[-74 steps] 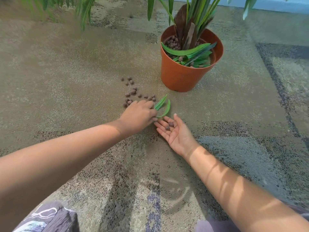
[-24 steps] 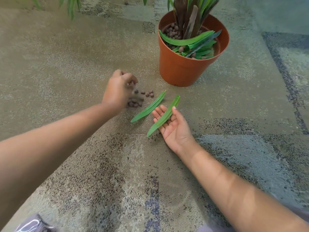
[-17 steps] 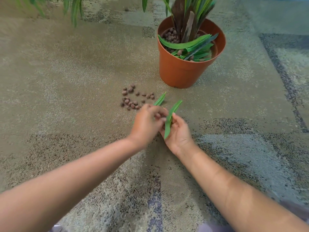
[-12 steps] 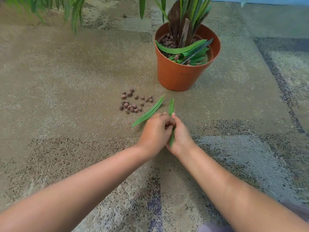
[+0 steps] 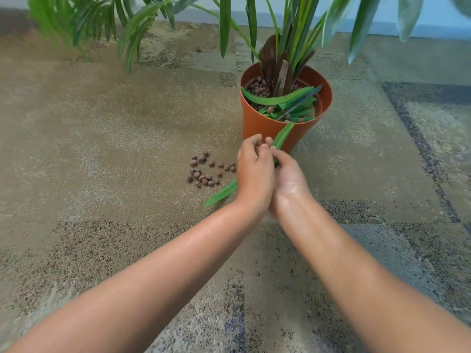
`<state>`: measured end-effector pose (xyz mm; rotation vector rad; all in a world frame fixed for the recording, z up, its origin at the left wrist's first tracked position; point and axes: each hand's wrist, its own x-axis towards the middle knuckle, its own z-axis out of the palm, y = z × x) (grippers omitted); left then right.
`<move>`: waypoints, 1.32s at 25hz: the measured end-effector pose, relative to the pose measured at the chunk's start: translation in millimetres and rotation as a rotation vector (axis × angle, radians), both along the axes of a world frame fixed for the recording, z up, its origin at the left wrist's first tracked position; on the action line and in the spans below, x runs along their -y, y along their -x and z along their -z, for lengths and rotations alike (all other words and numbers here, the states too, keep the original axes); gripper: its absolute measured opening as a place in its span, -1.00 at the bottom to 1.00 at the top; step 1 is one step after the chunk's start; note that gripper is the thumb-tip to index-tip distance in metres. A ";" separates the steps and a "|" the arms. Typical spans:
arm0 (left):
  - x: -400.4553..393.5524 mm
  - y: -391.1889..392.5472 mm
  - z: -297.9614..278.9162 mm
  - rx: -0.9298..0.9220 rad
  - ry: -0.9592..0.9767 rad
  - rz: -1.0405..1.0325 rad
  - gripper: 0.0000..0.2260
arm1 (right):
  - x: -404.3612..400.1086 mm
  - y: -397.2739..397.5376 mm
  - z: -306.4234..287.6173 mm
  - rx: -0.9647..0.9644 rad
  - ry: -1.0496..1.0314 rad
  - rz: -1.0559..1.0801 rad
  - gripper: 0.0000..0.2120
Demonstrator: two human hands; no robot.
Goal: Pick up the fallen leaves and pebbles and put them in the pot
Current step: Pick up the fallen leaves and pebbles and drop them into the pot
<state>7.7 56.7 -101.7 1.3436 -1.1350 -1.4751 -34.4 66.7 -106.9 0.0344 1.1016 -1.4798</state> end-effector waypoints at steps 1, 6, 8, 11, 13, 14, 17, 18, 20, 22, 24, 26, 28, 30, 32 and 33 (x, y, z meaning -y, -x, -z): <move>4.8 1.8 -5.7 -0.037 -0.008 0.010 -0.72 | 5.0 2.7 -8.0 0.113 0.056 0.079 -0.80; 32.6 13.3 -45.1 -0.380 -0.138 0.077 -0.76 | 35.4 32.4 -43.7 0.101 0.147 0.205 -0.76; 45.2 13.6 -62.2 -0.618 -0.229 0.036 -0.72 | 51.4 44.5 -57.3 0.041 0.135 0.189 -0.78; 60.1 1.8 -66.9 -0.654 -0.208 0.005 -0.54 | 75.3 57.7 -69.1 -0.075 0.081 0.158 -0.80; 66.0 -11.1 -56.6 -0.616 -0.194 -0.020 -0.53 | 84.2 62.0 -72.9 -0.126 0.074 0.122 -0.73; 69.0 -18.7 -48.2 -0.591 -0.192 -0.039 -0.54 | 86.9 63.3 -73.4 -0.134 0.083 0.102 -0.70; 81.8 -40.6 -17.7 -0.388 -0.197 -0.147 -0.73 | 91.9 70.2 -68.9 -0.197 0.058 0.054 -0.63; 87.6 -47.1 -5.6 -0.295 -0.198 -0.181 -0.81 | 92.0 72.2 -66.6 -0.237 0.047 0.063 -0.64; 98.3 -62.9 16.6 -0.082 -0.189 -0.204 -0.84 | 81.5 69.8 -63.3 -0.383 0.014 0.097 -0.65; 105.4 -86.5 41.9 0.334 -0.069 -0.080 -0.77 | 57.6 58.3 -53.9 -0.479 0.026 0.182 -0.60; 104.8 -112.5 67.0 0.852 0.186 0.195 -0.72 | 23.1 43.4 -33.7 -0.364 0.068 0.291 -0.57; 99.4 -129.8 89.1 1.043 0.300 0.375 -0.65 | -5.3 30.6 -9.9 -0.245 0.032 0.390 -0.64; 96.5 -135.2 99.7 1.020 0.330 0.376 -0.61 | -20.9 16.5 16.9 -0.192 -0.075 0.308 -0.78; 97.2 -133.2 102.7 0.988 0.351 0.348 -0.61 | -28.6 -1.5 40.9 -0.085 -0.137 0.064 -0.91; 94.7 -130.1 105.0 0.913 0.311 0.295 -0.64 | -31.8 -14.4 63.7 -0.101 -0.123 -0.195 -0.92; 90.9 -129.2 107.3 0.871 0.282 0.261 -0.67 | -30.6 -17.0 73.2 -0.127 -0.089 -0.274 -0.90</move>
